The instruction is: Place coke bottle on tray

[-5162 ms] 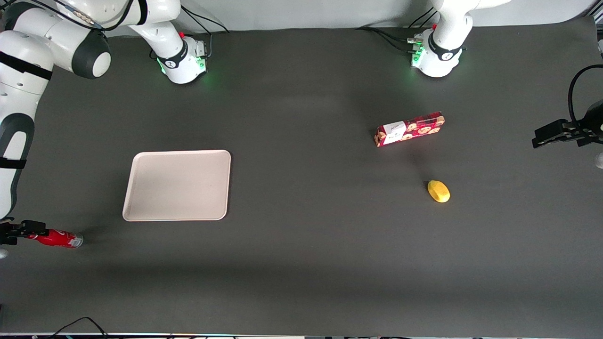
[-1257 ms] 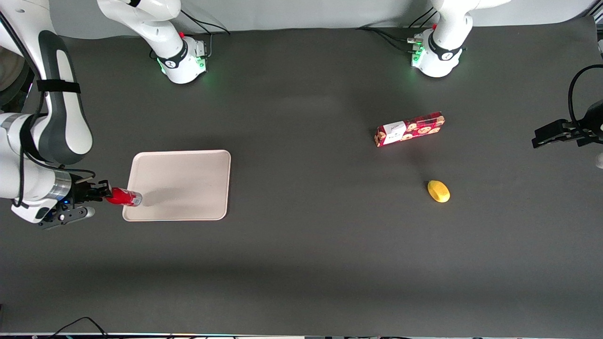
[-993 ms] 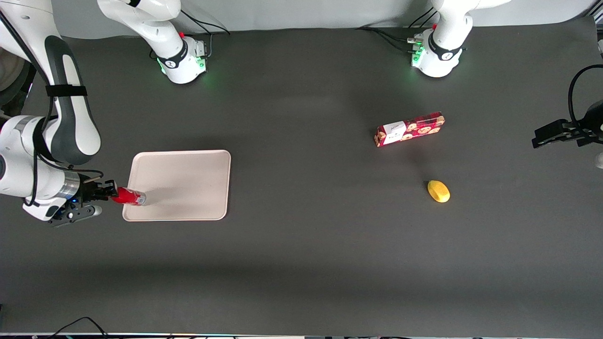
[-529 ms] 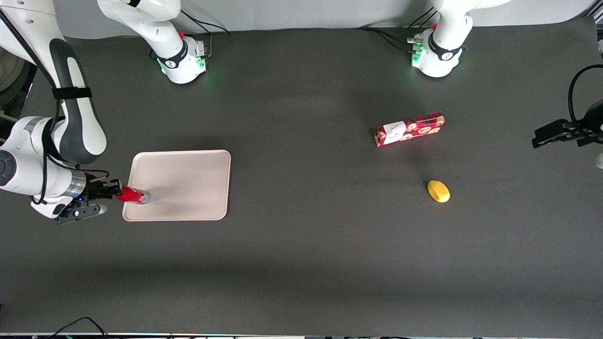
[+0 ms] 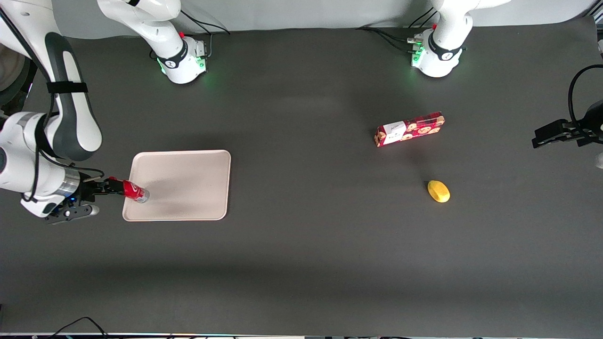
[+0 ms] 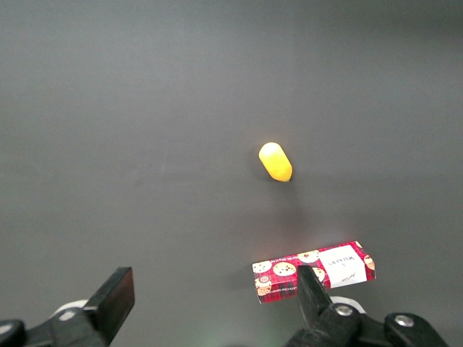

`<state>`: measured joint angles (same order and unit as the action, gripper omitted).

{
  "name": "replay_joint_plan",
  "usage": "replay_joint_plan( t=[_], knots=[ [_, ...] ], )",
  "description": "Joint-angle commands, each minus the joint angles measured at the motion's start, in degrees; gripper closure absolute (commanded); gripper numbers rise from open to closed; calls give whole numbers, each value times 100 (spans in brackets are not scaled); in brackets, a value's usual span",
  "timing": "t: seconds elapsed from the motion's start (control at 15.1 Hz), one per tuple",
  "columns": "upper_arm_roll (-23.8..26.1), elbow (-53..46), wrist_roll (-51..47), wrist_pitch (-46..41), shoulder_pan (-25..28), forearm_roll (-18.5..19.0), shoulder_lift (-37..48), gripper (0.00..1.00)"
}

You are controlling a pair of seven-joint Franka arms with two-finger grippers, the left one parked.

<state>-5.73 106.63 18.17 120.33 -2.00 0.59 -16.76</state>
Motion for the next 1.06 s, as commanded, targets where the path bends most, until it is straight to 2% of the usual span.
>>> replay_joint_plan(
  t=[0.0, 0.13, 0.4, 0.99],
  knots=[
    [37, -860, -227, -851, 59, -137, 340, 0],
    [64, -1423, -305, -1239, 76, -392, 419, 0],
    [116, -2312, -1262, -2004, 173, -437, 595, 0],
    [178, -2480, -1879, -2479, 156, -384, 762, 0]
  ],
)
